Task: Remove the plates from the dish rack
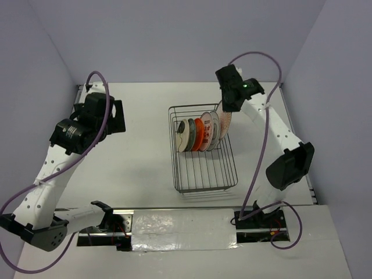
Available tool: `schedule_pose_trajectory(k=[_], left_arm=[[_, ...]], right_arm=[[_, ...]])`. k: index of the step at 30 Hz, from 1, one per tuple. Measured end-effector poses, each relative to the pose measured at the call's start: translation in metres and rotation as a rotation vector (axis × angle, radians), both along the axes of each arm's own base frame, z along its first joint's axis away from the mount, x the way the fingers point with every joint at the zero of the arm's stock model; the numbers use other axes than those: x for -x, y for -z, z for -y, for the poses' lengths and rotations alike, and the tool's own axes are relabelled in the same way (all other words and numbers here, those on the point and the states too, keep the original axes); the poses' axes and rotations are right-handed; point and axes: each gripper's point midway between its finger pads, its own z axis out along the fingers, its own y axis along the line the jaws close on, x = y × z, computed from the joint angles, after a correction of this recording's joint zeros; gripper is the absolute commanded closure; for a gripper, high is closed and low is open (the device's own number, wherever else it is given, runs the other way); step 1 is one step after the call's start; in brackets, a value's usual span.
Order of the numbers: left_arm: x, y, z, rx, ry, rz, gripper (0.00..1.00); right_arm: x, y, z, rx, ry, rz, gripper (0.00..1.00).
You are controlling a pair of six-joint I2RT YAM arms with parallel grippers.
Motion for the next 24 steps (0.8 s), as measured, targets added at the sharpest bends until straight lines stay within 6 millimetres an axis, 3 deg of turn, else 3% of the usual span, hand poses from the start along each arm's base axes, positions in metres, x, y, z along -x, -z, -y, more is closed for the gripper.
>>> schedule_pose_trajectory(k=[2, 5, 7, 9, 11, 13, 17, 20, 21, 23, 24], left_arm=[[-0.006, -0.006, 0.009, 0.032, 0.028, 0.003, 0.0], [-0.025, -0.021, 0.04, 0.142, 0.112, 0.028, 0.01], [-0.038, -0.032, 0.065, 0.228, 0.189, 0.052, 0.01], [-0.05, -0.042, 0.094, 0.32, 0.289, 0.082, 0.0], [-0.06, -0.054, 0.127, 0.429, 0.413, 0.11, 0.01], [-0.067, -0.065, 0.158, 0.519, 0.54, 0.137, 0.0], [-0.076, -0.081, 0.206, 0.658, 0.744, 0.156, 0.02], [-0.086, -0.081, 0.225, 0.704, 0.808, 0.132, 0.09], [-0.091, -0.079, 0.228, 0.706, 0.81, 0.122, 0.15], [-0.096, -0.071, 0.23, 0.7, 0.805, 0.092, 0.16], [-0.096, -0.065, 0.23, 0.693, 0.808, 0.071, 0.23]], right_arm=[[-0.006, -0.047, 0.008, 0.023, 0.041, 0.094, 1.0], [-0.008, -0.13, 0.024, 0.025, 0.116, 0.286, 1.0], [-0.001, -0.18, 0.035, 0.015, 0.162, 0.419, 1.0], [0.017, -0.21, 0.046, 0.0, 0.184, 0.498, 1.0], [0.038, -0.217, 0.051, -0.017, 0.157, 0.515, 1.0], [0.057, -0.21, 0.044, -0.071, 0.069, 0.496, 1.0], [0.079, -0.187, -0.006, -0.286, -0.184, 0.436, 1.0], [0.083, -0.178, -0.049, -0.458, -0.33, 0.399, 1.0], [0.083, -0.177, -0.062, -0.511, -0.369, 0.391, 1.0], [0.083, -0.174, -0.082, -0.59, -0.427, 0.375, 1.0], [0.084, -0.173, -0.091, -0.633, -0.455, 0.366, 1.0]])
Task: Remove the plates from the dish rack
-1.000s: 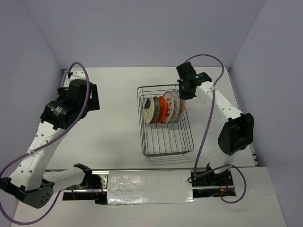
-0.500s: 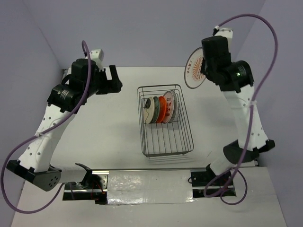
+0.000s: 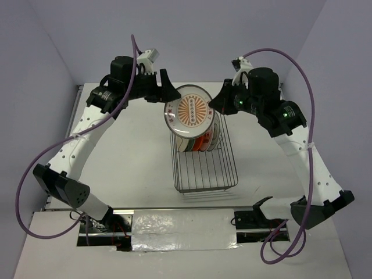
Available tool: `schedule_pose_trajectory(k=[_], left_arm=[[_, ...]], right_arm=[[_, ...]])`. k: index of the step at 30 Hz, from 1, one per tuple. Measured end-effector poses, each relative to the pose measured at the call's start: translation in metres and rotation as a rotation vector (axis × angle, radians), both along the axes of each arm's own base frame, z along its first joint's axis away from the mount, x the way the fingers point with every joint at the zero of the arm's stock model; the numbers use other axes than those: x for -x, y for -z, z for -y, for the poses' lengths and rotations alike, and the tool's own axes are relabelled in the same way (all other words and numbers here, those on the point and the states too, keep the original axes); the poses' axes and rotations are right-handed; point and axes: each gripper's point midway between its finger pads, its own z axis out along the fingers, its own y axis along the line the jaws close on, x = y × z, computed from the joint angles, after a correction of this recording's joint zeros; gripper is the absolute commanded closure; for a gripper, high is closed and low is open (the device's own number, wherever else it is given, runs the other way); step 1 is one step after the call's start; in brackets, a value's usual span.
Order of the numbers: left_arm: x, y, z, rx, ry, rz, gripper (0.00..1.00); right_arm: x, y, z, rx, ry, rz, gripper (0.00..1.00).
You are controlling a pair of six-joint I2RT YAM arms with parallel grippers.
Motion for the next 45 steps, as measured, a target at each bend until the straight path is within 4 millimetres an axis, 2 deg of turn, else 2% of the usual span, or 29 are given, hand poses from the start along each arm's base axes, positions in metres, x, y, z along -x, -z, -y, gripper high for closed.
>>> schedule_pose_trajectory(k=[2, 3, 4, 5, 6, 7, 8, 9, 10, 13, 15, 16, 18, 20, 22, 23, 25, 27, 29, 32, 35, 36, 37, 38, 39, 42, 44, 45], left_arm=[[0.002, 0.009, 0.0, -0.011, 0.012, -0.028, 0.35], [0.003, 0.013, 0.0, -0.013, 0.019, -0.042, 0.48], [0.005, 0.016, 0.0, -0.012, 0.023, -0.055, 0.55], [0.006, 0.019, -0.002, -0.019, 0.03, -0.054, 0.81], [0.007, 0.02, -0.004, -0.013, 0.034, -0.063, 0.92], [0.012, 0.018, -0.005, 0.005, 0.06, -0.069, 0.99], [0.018, 0.012, -0.007, 0.027, 0.079, -0.069, 1.0], [0.021, 0.005, -0.009, 0.041, 0.08, -0.056, 1.0], [0.022, -0.001, -0.014, 0.05, 0.061, -0.045, 1.0], [0.006, 0.006, -0.052, 0.011, -0.116, -0.057, 1.0], [-0.016, 0.025, -0.102, -0.012, -0.308, -0.122, 1.0], [-0.029, 0.039, -0.135, -0.018, -0.424, -0.166, 1.0], [-0.048, 0.073, -0.201, -0.018, -0.632, -0.255, 1.0], [-0.057, 0.119, -0.259, -0.016, -0.806, -0.364, 1.0], [-0.06, 0.168, -0.294, -0.015, -0.909, -0.478, 1.0], [-0.061, 0.19, -0.302, -0.015, -0.93, -0.53, 1.0], [-0.064, 0.227, -0.31, -0.016, -0.95, -0.611, 0.97], [-0.069, 0.252, -0.309, -0.012, -0.946, -0.66, 0.94], [-0.077, 0.267, -0.31, -0.007, -0.939, -0.675, 0.93], [-0.085, 0.283, -0.31, -0.005, -0.933, -0.685, 0.82], [-0.092, 0.293, -0.311, 0.008, -0.922, -0.68, 0.5], [-0.092, 0.298, -0.311, 0.005, -0.922, -0.688, 0.3], [-0.092, 0.303, -0.311, -0.003, -0.916, -0.694, 0.24], [-0.091, 0.309, -0.312, -0.005, -0.919, -0.708, 0.09], [-0.089, 0.315, -0.311, -0.011, -0.914, -0.722, 0.0], [-0.082, 0.323, -0.308, -0.012, -0.912, -0.768, 0.0], [-0.081, 0.319, -0.307, -0.015, -0.905, -0.781, 0.01], [-0.082, 0.313, -0.307, -0.022, -0.903, -0.785, 0.0]], right_arm=[[0.0, -0.002, -0.014, -0.052, -0.053, -0.002, 1.0], [0.0, -0.003, -0.019, -0.077, -0.072, -0.003, 1.0], [-0.002, -0.004, -0.023, -0.092, -0.085, -0.001, 1.0], [-0.005, -0.002, -0.024, -0.1, -0.084, -0.004, 1.0], [-0.009, 0.002, -0.023, -0.114, -0.076, -0.018, 1.0], [-0.019, 0.01, -0.015, -0.106, -0.03, -0.03, 0.93], [-0.025, 0.016, -0.011, -0.116, -0.013, -0.053, 0.74], [-0.032, 0.022, -0.012, -0.128, -0.006, -0.074, 0.2], [-0.037, 0.025, -0.015, -0.135, -0.003, -0.086, 0.0], [-0.045, 0.033, -0.02, -0.124, 0.028, -0.106, 0.0], [-0.05, 0.036, -0.01, -0.086, 0.103, -0.11, 0.0], [-0.054, 0.035, -0.002, -0.06, 0.148, -0.104, 0.0], [-0.061, 0.035, 0.014, 0.001, 0.23, -0.093, 0.0], [-0.069, 0.041, 0.03, 0.075, 0.308, -0.092, 0.05], [-0.074, 0.056, 0.042, 0.152, 0.357, -0.112, 0.1], [-0.075, 0.066, 0.048, 0.197, 0.374, -0.132, 0.19], [-0.077, 0.085, 0.055, 0.273, 0.392, -0.164, 0.3], [-0.078, 0.104, 0.062, 0.344, 0.398, -0.203, 0.33], [-0.079, 0.119, 0.065, 0.396, 0.395, -0.234, 0.36], [-0.084, 0.139, 0.066, 0.457, 0.387, -0.277, 0.42], [-0.087, 0.161, 0.066, 0.498, 0.377, -0.318, 0.46], [-0.087, 0.168, 0.066, 0.513, 0.373, -0.333, 0.5], [-0.088, 0.174, 0.066, 0.526, 0.37, -0.345, 0.5], [-0.089, 0.18, 0.066, 0.538, 0.366, -0.357, 0.52], [-0.091, 0.186, 0.066, 0.548, 0.364, -0.367, 0.52], [-0.093, 0.203, 0.064, 0.572, 0.354, -0.4, 0.53], [-0.092, 0.214, 0.065, 0.59, 0.348, -0.424, 0.62], [-0.093, 0.218, 0.064, 0.598, 0.344, -0.434, 0.83]])
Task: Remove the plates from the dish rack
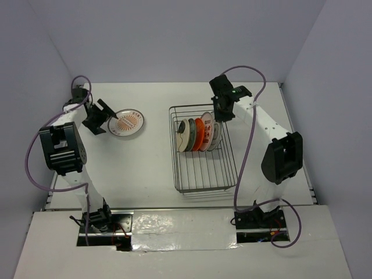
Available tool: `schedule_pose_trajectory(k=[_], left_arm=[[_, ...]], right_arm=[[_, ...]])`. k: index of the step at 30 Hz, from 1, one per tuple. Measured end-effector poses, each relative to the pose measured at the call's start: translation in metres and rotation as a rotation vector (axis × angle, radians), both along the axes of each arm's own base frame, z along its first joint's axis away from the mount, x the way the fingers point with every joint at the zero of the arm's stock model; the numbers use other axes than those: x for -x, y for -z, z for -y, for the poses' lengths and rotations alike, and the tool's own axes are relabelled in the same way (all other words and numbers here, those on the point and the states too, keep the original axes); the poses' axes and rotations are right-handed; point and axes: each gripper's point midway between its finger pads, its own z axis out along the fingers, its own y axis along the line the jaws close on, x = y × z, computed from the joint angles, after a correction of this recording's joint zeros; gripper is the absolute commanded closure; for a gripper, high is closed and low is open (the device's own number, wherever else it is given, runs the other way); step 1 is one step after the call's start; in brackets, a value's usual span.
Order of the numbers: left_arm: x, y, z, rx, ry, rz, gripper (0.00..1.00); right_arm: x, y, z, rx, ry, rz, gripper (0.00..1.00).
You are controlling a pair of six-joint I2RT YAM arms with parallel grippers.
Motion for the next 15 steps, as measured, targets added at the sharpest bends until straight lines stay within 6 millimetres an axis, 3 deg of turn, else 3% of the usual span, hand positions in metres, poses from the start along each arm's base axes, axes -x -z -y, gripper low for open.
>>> schedule_pose_trajectory(k=[1, 2, 6, 8, 10, 13, 15], left_arm=[[-0.002, -0.008, -0.001, -0.01, 0.011, -0.001, 0.0], [-0.005, -0.02, -0.001, -0.022, 0.017, 0.0, 0.0], [-0.035, -0.099, 0.01, -0.126, 0.095, 0.133, 0.01], [-0.039, -0.145, 0.036, -0.176, 0.167, 0.224, 0.01], [-0.032, -0.189, 0.073, -0.213, 0.267, 0.318, 0.01], [-0.003, -0.241, 0.138, -0.224, 0.433, 0.452, 0.0], [0.02, -0.263, 0.173, -0.206, 0.536, 0.526, 0.01]], right_arm=[[0.0, 0.003, -0.001, 0.003, -0.006, -0.009, 0.94], [-0.001, 0.006, -0.003, -0.003, -0.012, -0.014, 0.99], [0.001, 0.002, 0.0, 0.043, -0.025, -0.015, 1.0], [0.003, -0.005, 0.002, 0.066, -0.021, -0.013, 1.0], [0.003, -0.023, 0.006, 0.094, -0.009, 0.004, 1.0], [-0.002, -0.07, 0.017, 0.134, 0.027, 0.088, 1.0], [-0.004, -0.102, 0.029, 0.165, 0.067, 0.16, 1.0]])
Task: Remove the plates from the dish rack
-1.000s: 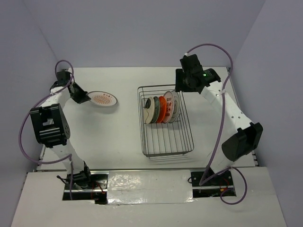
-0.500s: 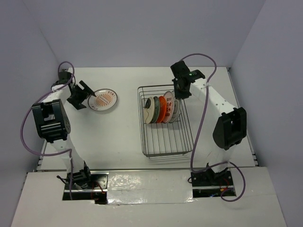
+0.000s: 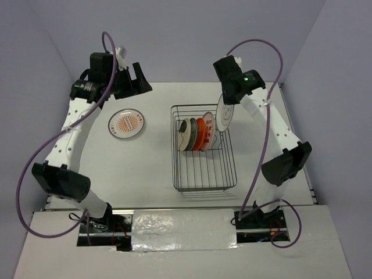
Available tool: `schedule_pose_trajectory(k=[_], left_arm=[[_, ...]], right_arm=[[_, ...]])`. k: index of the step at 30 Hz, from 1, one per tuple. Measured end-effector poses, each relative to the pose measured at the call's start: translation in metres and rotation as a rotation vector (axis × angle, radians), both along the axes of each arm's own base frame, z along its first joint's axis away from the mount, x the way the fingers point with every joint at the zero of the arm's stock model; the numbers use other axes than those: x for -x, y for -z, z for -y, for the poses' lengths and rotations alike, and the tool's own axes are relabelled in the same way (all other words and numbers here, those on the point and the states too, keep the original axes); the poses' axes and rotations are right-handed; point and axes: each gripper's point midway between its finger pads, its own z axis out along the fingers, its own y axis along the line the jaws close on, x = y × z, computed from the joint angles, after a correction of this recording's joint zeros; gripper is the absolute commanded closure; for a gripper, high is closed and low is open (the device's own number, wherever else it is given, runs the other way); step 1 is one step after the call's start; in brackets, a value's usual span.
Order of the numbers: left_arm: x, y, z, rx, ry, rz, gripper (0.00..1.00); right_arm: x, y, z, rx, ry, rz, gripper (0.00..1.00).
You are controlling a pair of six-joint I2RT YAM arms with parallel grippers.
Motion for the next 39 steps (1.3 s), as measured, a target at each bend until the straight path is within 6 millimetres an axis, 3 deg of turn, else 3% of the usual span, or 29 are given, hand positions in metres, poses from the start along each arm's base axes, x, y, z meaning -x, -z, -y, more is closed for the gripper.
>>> schedule_pose_trajectory(k=[5, 8, 10, 13, 17, 20, 21, 22, 26, 27, 28, 29, 30, 31, 33, 36, 39], left_arm=[[0.038, -0.021, 0.033, 0.067, 0.162, 0.072, 0.01], [0.05, -0.026, 0.061, 0.145, 0.288, 0.113, 0.01], [0.062, -0.031, 0.088, 0.219, 0.414, 0.135, 0.0], [0.081, -0.035, 0.12, 0.329, 0.583, 0.153, 0.01], [0.093, -0.038, 0.131, 0.383, 0.674, 0.16, 0.04], [0.094, -0.047, 0.129, 0.358, 0.687, 0.176, 0.08], [0.094, -0.051, 0.129, 0.347, 0.693, 0.188, 0.12], [0.095, -0.054, 0.128, 0.342, 0.697, 0.195, 0.23], [0.101, -0.052, 0.129, 0.353, 0.734, 0.203, 0.4], [0.102, -0.05, 0.13, 0.365, 0.735, 0.192, 0.53], [0.104, -0.045, 0.13, 0.376, 0.737, 0.181, 0.81], [0.104, -0.04, 0.13, 0.381, 0.727, 0.166, 0.93], [0.11, -0.04, 0.129, 0.419, 0.747, 0.131, 1.0], [0.113, -0.043, 0.128, 0.44, 0.763, 0.124, 1.0], [0.107, -0.045, 0.122, 0.409, 0.72, 0.145, 1.0], [0.079, -0.029, 0.097, 0.33, 0.521, 0.116, 0.98], [0.036, 0.004, 0.026, 0.267, 0.189, 0.024, 0.98]], right_arm=[[0.029, -0.067, 0.05, 0.108, 0.136, 0.159, 1.0], [0.048, -0.1, 0.06, 0.059, 0.141, 0.243, 1.0], [0.059, -0.116, 0.044, -0.079, 0.048, 0.307, 1.0], [0.084, -0.138, 0.003, -0.35, -0.169, 0.379, 1.0], [0.104, -0.166, -0.051, -0.62, -0.422, 0.427, 1.0], [0.106, -0.173, -0.079, -0.736, -0.541, 0.429, 1.0], [0.104, -0.171, -0.087, -0.765, -0.571, 0.42, 1.0], [0.1, -0.166, -0.096, -0.794, -0.592, 0.399, 1.0], [0.087, -0.14, -0.121, -0.88, -0.63, 0.302, 1.0], [0.084, -0.134, -0.125, -0.897, -0.631, 0.284, 1.0], [0.081, -0.131, -0.129, -0.912, -0.631, 0.275, 1.0], [0.08, -0.127, -0.131, -0.92, -0.633, 0.266, 0.98], [0.078, -0.123, -0.129, -0.915, -0.629, 0.263, 0.88], [0.078, -0.122, -0.129, -0.922, -0.635, 0.259, 0.42], [0.074, -0.122, -0.129, -0.934, -0.608, 0.263, 0.0], [0.059, -0.119, -0.114, -0.887, -0.473, 0.3, 0.0], [0.046, -0.102, -0.085, -0.791, -0.281, 0.3, 0.0]])
